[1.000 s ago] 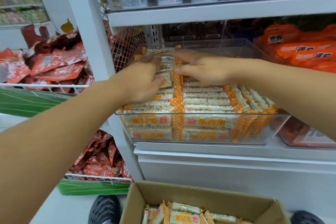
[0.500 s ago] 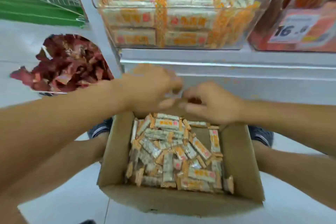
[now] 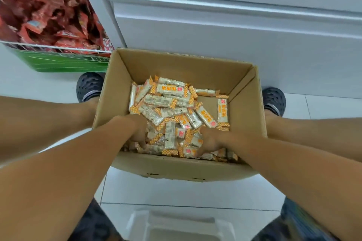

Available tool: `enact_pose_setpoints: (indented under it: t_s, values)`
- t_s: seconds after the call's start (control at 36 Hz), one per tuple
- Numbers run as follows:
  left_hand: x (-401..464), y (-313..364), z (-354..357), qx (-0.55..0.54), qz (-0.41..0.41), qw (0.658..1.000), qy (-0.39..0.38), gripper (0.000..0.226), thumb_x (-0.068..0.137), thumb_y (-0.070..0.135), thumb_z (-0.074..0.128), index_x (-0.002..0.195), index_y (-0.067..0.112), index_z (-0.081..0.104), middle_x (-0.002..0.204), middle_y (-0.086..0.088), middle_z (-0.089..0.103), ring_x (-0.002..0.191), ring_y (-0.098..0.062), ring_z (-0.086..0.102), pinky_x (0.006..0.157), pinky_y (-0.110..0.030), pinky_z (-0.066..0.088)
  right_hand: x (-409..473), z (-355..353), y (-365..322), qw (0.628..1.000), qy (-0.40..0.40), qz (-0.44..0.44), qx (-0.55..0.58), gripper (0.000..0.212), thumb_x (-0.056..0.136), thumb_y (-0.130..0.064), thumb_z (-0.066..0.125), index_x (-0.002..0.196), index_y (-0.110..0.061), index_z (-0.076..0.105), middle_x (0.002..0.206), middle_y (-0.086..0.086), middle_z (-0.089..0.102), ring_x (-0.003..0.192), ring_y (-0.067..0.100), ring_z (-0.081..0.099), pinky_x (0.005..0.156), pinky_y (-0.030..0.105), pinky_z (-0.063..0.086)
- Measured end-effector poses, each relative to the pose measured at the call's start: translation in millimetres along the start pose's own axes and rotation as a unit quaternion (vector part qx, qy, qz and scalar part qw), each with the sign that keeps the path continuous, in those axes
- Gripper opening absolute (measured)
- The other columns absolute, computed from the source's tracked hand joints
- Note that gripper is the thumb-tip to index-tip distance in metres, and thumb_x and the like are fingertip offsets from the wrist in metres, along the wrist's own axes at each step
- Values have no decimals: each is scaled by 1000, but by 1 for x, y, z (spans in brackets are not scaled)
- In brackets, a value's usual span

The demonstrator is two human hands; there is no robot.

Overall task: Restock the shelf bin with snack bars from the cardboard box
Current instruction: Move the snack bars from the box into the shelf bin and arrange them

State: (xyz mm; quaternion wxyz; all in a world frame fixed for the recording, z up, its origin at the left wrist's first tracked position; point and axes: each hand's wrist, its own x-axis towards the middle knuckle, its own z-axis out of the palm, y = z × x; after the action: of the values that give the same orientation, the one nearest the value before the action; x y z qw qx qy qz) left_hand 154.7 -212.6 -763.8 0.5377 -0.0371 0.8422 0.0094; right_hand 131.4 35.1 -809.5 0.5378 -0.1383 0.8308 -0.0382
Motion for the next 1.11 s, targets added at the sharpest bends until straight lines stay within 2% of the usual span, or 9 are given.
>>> enact_pose_setpoints:
  t_s: [0.14,0.36,0.44,0.53,0.64,0.69,0.92,1.03,1.11]
  values:
    - [0,9,8,-28,-30,999,-14,27,91,33,66,87,7,68,66,-4,67,47,-18,60,49,-23,50,9,4,-5,999,-21,-20,-35,43,84,-48,75,85,-7,60,74,7,57,63,19,53,55,28,40]
    - [-11,22,-20,-142,-19,988,-52,41,94,32,49,89,-3,69,81,-11,75,64,-23,62,65,-28,53,6,-3,1,997,-78,-5,-28,58,82,-52,73,107,0,64,110,12,61,95,28,61,72,33,48]
    - [-17,28,-40,-277,10,961,-20,50,85,53,66,95,4,67,82,-7,69,68,-23,70,69,-31,58,1,-6,4,994,-111,10,16,52,82,-54,71,101,-6,66,119,12,64,90,20,59,65,29,45]
    - [-27,31,-56,-347,75,934,-46,74,63,48,88,119,7,63,97,-4,72,92,-23,75,86,-38,60,-7,-16,9,979,-127,20,156,55,87,-45,71,133,-18,55,143,-2,46,125,21,50,74,29,52]
    - [-22,30,-56,-498,110,860,6,111,66,11,91,153,4,23,88,-10,75,71,-15,73,66,-31,62,-18,-45,20,918,-157,12,365,28,93,-27,65,113,-9,59,86,5,71,69,17,65,63,28,56]
    - [-17,32,-52,-550,86,827,73,105,72,17,88,152,3,23,70,-6,69,52,-9,63,48,-23,55,-22,-56,26,878,-151,-12,454,21,92,-21,65,105,-4,62,82,12,71,72,21,66,67,31,60]
    - [0,23,-43,-708,-5,685,170,61,81,30,80,133,9,53,84,0,52,57,-12,53,43,-20,50,-4,-70,27,864,11,-63,499,104,47,-52,96,139,-24,54,137,1,49,126,23,41,110,53,32]
    - [-2,26,-42,-745,11,655,123,55,89,15,72,138,10,48,114,-3,52,73,-18,68,59,-23,59,-16,-75,3,871,122,-153,450,39,78,-25,83,113,-18,66,101,3,69,82,14,62,64,23,50]
    - [-8,36,-40,-762,49,641,84,36,98,20,60,132,15,54,116,-10,67,77,-24,72,60,-29,60,-16,-80,-16,875,199,-216,385,26,80,-16,82,102,-19,69,92,2,72,72,11,65,56,20,50]
